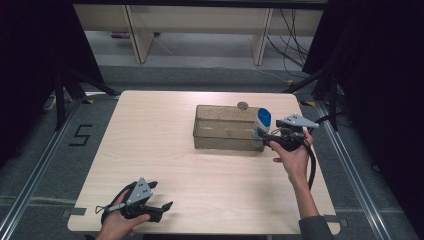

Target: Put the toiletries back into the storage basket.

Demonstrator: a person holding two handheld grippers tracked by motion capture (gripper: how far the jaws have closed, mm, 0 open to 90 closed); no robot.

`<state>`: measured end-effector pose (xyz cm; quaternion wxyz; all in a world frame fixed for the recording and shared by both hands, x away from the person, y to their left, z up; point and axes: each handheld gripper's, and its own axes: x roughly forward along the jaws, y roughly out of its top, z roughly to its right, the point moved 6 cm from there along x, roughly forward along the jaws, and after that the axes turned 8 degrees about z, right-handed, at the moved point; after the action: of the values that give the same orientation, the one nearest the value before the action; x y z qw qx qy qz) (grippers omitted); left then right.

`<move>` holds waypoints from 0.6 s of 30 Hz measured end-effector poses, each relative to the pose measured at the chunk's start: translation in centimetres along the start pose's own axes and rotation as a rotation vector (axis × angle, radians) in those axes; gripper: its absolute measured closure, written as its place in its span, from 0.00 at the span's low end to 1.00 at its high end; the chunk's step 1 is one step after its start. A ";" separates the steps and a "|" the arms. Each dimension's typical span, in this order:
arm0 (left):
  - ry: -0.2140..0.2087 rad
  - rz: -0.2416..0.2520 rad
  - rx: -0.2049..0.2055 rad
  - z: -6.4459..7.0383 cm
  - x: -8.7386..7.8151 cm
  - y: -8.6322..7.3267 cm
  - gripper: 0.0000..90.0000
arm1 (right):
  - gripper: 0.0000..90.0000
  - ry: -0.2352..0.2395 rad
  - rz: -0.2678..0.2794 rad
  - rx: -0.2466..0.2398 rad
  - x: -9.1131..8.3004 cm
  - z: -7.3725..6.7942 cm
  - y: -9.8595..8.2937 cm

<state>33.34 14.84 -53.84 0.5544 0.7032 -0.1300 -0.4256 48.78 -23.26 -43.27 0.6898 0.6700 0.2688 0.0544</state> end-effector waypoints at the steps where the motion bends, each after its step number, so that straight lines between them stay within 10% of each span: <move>1: -0.004 0.009 -0.006 0.1 0.0 0.0 0.16 | 0.24 -0.001 -0.003 0.014 -0.1 -0.1 -0.1; 18: -0.009 0.002 0.010 0.1 -0.1 0.0 0.16 | 0.21 0.011 0.022 0.020 -1.4 -0.5 -1.3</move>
<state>33.21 14.84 -53.76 0.5508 0.7039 -0.1353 -0.4276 47.01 -23.58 -44.02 0.6810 0.6793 0.2659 0.0630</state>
